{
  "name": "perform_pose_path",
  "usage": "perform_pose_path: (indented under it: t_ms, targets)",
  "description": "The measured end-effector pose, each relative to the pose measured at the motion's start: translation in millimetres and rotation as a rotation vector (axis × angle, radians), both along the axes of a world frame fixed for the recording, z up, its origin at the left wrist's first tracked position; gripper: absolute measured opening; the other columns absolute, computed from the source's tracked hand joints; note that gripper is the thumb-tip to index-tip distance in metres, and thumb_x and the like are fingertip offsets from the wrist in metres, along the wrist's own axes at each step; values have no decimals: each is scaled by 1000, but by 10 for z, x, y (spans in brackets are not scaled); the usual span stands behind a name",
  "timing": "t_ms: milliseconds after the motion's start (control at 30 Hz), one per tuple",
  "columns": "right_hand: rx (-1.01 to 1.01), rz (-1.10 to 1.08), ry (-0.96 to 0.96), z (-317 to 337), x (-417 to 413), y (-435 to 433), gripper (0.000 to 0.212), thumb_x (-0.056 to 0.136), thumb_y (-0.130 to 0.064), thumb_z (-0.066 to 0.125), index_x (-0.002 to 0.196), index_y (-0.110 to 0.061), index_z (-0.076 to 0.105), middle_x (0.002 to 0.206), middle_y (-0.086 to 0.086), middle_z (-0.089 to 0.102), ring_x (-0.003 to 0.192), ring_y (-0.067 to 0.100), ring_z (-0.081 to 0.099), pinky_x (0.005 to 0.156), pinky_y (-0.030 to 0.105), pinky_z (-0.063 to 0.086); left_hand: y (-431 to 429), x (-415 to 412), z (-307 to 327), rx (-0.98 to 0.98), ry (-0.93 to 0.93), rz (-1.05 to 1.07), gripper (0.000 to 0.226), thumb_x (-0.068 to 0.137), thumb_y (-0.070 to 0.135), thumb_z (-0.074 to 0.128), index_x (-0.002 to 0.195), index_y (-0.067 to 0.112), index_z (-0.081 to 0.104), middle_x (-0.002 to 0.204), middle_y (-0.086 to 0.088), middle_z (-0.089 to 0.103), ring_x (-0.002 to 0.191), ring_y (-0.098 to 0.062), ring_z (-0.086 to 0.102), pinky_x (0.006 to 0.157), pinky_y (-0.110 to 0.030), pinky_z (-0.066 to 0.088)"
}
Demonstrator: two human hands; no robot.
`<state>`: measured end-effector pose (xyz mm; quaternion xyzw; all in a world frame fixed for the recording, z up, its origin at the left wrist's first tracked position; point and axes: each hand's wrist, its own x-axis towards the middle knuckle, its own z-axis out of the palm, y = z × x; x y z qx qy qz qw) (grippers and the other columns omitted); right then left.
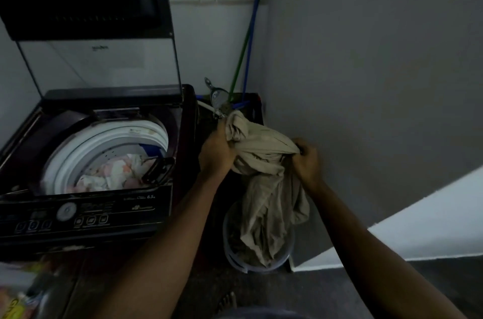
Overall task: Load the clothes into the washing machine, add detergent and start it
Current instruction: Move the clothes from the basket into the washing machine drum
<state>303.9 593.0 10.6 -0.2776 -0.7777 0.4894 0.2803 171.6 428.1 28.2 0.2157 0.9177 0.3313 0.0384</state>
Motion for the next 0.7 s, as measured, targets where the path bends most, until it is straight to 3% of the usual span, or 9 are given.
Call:
perform_pose_path:
  t_ms: [67, 167, 300, 400, 467, 533, 600, 700]
  targets:
    - [47, 10, -10, 101, -66, 45, 32, 77, 13, 45, 88, -3, 70, 86, 5, 68, 76, 15, 60, 59, 7, 44, -18, 34, -92, -16, 30, -203, 61, 86, 11, 61, 143, 17, 41, 133, -17, 45, 118, -37, 50, 95, -44, 46]
    - [70, 23, -82, 238, -170, 97, 33, 78, 6, 47, 86, -16, 70, 85, -2, 69, 75, 13, 61, 60, 16, 46, -28, 121, -87, 158, -237, -463, 70, 82, 9, 68, 146, 13, 40, 142, -10, 43, 129, -26, 46, 109, -38, 39]
    - [114, 48, -123, 438, -333, 7, 32, 76, 4, 50, 90, -15, 72, 83, -6, 66, 74, 8, 58, 52, -1, 35, 37, 223, -86, 221, -531, -592, 101, 71, 27, 83, 153, 20, 24, 150, 0, 41, 136, -14, 41, 115, -37, 34]
    - [92, 121, -110, 620, -457, -148, 29, 76, 6, 51, 89, -10, 71, 84, -1, 66, 76, 13, 60, 55, 1, 40, 110, 318, -140, 268, -512, -381, 115, 56, 42, 93, 150, 21, 31, 145, 5, 46, 131, -11, 45, 110, -31, 38]
    - [-12, 182, -87, 746, -506, -236, 28, 80, 6, 52, 95, -7, 71, 93, 3, 69, 86, 18, 64, 73, 17, 51, 138, 345, -199, 415, -422, -180, 102, 59, 38, 92, 145, 18, 42, 135, 6, 54, 122, -10, 53, 102, -27, 44]
    - [-171, 272, -57, 868, -501, -279, 35, 81, 12, 52, 107, -6, 69, 101, 7, 68, 95, 22, 64, 82, 29, 54, 173, 320, -199, 522, -391, -45, 87, 62, 37, 90, 137, 15, 53, 129, 2, 62, 116, -15, 60, 96, -30, 51]
    - [-308, 384, 3, 940, -440, -254, 50, 76, 19, 52, 117, -8, 64, 106, 7, 67, 97, 20, 64, 79, 25, 56, 236, 274, -131, 546, -351, 63, 77, 62, 37, 89, 130, 15, 60, 123, -1, 66, 109, -17, 64, 90, -30, 54]
    - [-405, 485, 110, 827, -235, -127, 63, 76, 17, 62, 126, -20, 58, 120, -1, 64, 110, 11, 62, 84, 20, 52, 326, 210, 72, 580, -235, 159, 54, 63, 28, 87, 112, 16, 69, 94, 12, 67, 95, -16, 68, 68, -12, 50]
